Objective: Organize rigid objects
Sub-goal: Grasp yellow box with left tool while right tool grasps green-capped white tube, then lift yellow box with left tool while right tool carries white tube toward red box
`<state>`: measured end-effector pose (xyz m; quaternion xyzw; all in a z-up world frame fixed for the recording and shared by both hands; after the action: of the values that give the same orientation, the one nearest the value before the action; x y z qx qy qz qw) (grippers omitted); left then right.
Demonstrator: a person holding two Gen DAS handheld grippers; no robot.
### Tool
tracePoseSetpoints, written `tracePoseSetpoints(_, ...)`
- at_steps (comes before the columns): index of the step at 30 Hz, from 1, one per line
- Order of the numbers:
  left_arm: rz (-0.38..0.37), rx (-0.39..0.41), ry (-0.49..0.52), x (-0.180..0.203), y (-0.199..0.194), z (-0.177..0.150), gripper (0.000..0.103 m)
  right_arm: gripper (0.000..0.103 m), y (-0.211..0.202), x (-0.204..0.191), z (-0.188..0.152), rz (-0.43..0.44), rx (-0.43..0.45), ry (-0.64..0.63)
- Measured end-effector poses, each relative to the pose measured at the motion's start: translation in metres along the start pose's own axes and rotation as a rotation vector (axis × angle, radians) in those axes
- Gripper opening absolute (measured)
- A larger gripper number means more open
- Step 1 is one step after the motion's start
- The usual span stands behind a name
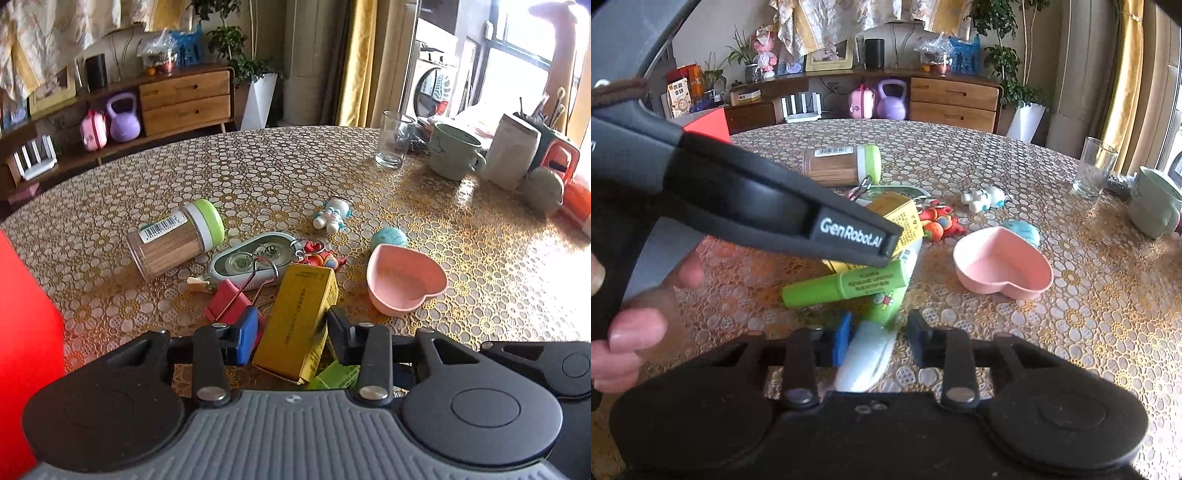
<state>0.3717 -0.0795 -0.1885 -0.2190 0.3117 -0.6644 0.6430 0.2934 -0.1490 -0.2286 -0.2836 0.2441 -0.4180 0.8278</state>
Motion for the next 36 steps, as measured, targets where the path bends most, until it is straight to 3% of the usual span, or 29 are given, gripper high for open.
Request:
tracePoseSetpoints(6,0.009,0.008,0.0,-0.001,-0.007,-0.003,0.031,0.022,-0.009,0.005,-0.005,-0.017,0.006,0.023)
tracePoseSetpoints(22,0.014,-0.026,-0.057,-0.012,-0.046,-0.022,0.029,0.022,-0.069,0.016,-0.016,-0.004,0.05,0.082)
tracePoseSetpoints(32,0.032,-0.019,-0.001,-0.005,-0.047,-0.029,0.03,0.022,-0.054,0.016,-0.04,-0.017,-0.018,0.074)
tracePoseSetpoints(36,0.001,-0.044,0.013,0.0,-0.038,-0.028,0.03,0.022,-0.053,0.015,-0.042,-0.026,-0.015,0.049)
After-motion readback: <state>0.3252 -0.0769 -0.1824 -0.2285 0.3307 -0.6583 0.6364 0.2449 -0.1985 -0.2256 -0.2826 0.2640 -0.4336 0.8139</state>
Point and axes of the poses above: each gripper's, at about its wrist camera, not at the fingertips, and y roughly the way its jaws point, x to its right, z to its top, the point moved 8 cm from there along y, roughly the way its jaws point, and after that the axes turned 13 degrees about z, right-handed, at the moved point
